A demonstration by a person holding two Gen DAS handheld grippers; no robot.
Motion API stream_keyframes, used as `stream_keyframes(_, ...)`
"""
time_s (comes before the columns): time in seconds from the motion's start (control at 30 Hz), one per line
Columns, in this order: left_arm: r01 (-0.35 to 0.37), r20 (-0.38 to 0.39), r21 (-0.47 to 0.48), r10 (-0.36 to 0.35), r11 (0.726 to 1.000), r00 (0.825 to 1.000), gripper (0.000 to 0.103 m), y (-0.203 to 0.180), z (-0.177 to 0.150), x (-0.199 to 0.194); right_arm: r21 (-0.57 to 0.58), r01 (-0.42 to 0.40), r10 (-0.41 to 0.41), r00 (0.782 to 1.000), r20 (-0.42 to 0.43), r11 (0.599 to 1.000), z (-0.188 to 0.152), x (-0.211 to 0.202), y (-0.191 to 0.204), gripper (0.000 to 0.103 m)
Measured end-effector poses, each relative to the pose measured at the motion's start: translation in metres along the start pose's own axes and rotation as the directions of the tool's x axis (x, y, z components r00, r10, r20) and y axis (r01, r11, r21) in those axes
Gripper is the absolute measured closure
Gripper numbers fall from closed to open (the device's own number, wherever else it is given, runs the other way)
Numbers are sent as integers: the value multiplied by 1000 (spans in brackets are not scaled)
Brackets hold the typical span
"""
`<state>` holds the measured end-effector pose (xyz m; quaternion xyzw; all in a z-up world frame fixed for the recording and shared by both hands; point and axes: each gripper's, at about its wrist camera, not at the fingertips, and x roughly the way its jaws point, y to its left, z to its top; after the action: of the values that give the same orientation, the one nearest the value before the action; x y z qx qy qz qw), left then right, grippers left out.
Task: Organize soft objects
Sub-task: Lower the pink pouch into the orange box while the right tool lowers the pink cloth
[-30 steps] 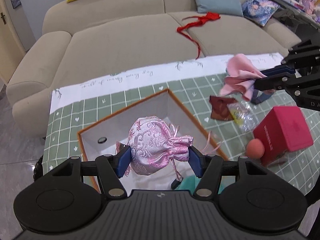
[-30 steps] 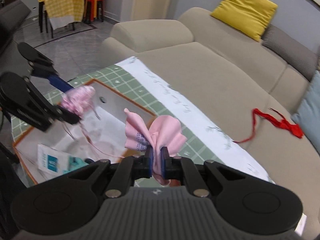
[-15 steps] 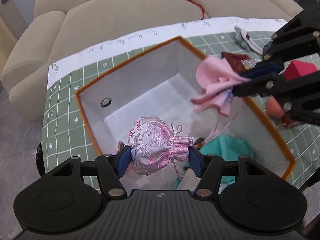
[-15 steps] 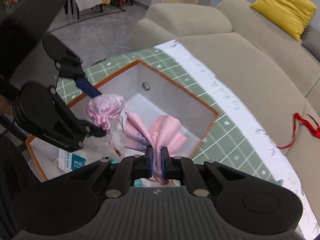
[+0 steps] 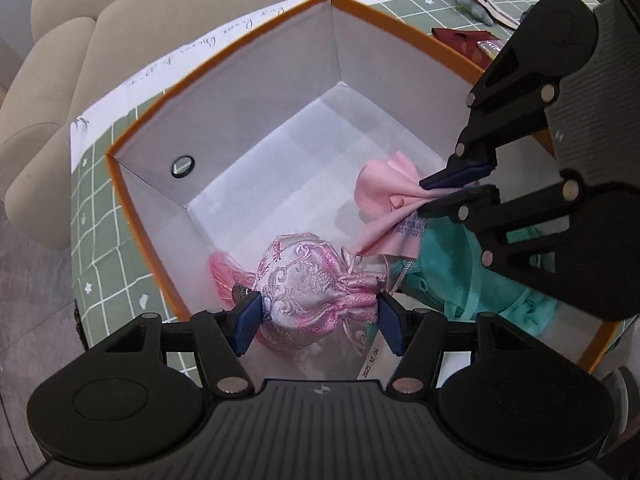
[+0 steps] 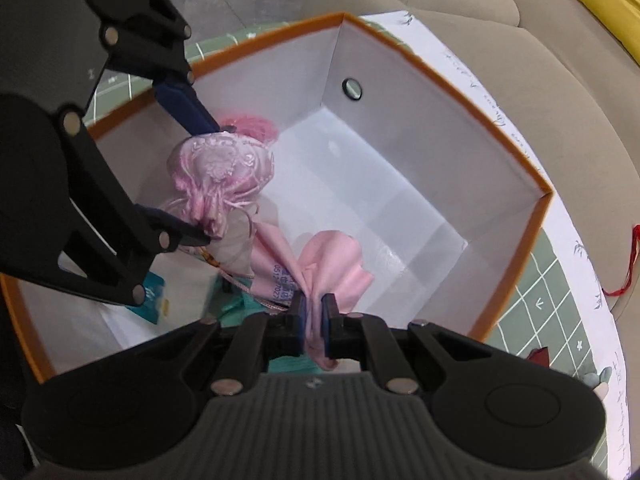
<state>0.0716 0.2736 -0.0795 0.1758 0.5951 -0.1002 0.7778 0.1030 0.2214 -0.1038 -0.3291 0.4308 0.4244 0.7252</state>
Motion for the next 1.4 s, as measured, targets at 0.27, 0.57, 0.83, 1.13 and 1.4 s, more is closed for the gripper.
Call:
stream_keyframes(0.27,32,5,-2,-32,999,999,33,-3,2,8,-12,-8,8,1000,-15,1000,2,21,-1,97)
stream_keyframes(0.57,1,-3,30,-1,1000,1000,30,-9,4,9,-18,-7,6,1000,-27,1000,-1,28,-4,95)
stream_keyframes(0.83,-35,-13,49,36,998,999,21,-10,6,14,-38,37,-37,999,-18,999,-4,25,-3,66)
stream_keyframes(1.13,-41,-28,56,43,998,999,20,-11,8,3,-53,22,-22,1000,-1,998,-8,14,-3,61)
stream_keyframes(1.4,-75,-16,59,76,995,997,19,-13,12,-11,-47,34,-32,999,37,998,-6,-10,-7,60)
